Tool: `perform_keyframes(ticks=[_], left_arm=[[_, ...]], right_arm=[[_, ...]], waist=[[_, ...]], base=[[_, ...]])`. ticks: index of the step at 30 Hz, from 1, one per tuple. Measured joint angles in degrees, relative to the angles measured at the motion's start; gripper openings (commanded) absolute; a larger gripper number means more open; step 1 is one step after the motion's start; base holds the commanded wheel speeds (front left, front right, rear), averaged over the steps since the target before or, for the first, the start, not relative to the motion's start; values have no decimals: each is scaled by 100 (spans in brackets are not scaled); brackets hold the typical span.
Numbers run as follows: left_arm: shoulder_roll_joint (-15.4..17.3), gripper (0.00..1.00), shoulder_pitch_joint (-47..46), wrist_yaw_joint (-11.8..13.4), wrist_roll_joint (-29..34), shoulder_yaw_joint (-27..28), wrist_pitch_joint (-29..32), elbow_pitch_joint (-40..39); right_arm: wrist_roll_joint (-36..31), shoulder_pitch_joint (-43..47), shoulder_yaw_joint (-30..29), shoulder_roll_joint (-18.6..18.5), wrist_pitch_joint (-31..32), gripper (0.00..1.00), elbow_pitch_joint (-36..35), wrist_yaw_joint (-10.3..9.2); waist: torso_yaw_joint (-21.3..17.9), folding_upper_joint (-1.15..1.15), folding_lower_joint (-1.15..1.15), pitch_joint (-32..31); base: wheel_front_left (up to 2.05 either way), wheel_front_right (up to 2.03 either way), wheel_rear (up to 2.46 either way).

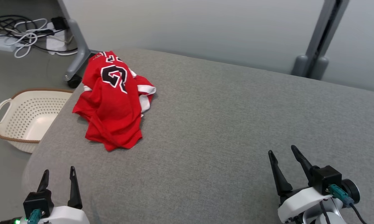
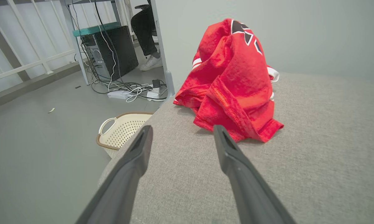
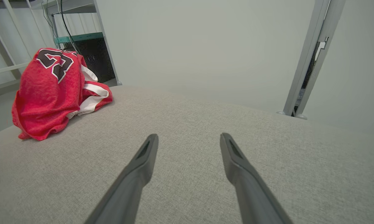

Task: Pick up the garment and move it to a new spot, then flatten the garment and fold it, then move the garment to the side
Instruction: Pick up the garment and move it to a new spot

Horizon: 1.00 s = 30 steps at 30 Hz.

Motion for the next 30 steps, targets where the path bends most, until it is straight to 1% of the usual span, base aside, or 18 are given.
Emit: perform_keyframes(ticks=[4, 7, 11, 13, 16, 19, 22, 26, 30], left_arm=[[21, 100, 5, -73, -31, 111, 0, 24], [16, 100, 5, -109, -46, 155, 0, 34], [-18, 100, -109, -421, -270, 265, 0, 175], [15, 100, -307, -578, -311, 318, 0, 286], [104, 100, -748, -745, -313, 325, 0, 524], [324, 100, -1404, -947, -299, 114, 0, 905], [581, 100, -2176, -1039, -374, -64, -5, 1361], [889, 100, -3066, -1072, -559, -336, -5, 2150], [1106, 100, -3669, -1082, -954, -854, 80, 2788]], right_arm=[[22, -10, 99, 3, 0, 100, 34, 0], [13, -17, 111, 3, 0, 100, 36, 0], [-68, -76, 120, 2, 1, 100, 70, 0], [-111, -96, 116, -1, 0, 100, 69, -1], [-202, -155, 113, -1, 0, 100, 80, 0], [-254, -244, 115, -11, 1, 100, 111, 0], [-293, -308, 138, -66, 0, 100, 157, 0], [-318, -485, 176, -119, 0, 100, 186, 0], [-319, -595, 164, -141, 1, 100, 188, 0]], waist=[[229, 0, 0, 1], [261, 0, 0, 36], [216, 0, 0, 154], [168, 0, 0, 226], [81, 0, 0, 361], [-15, 0, 0, 517], [-113, 0, 0, 685], [-287, 0, 0, 932], [-496, 0, 0, 1166]], base=[[0, 0, 0], [0, 0, 0], [0, 0, 0], [0, 0, 0], [0, 0, 0], [0, 0, 0], [0, 0, 0], [0, 0, 0], [0, 0, 0]])
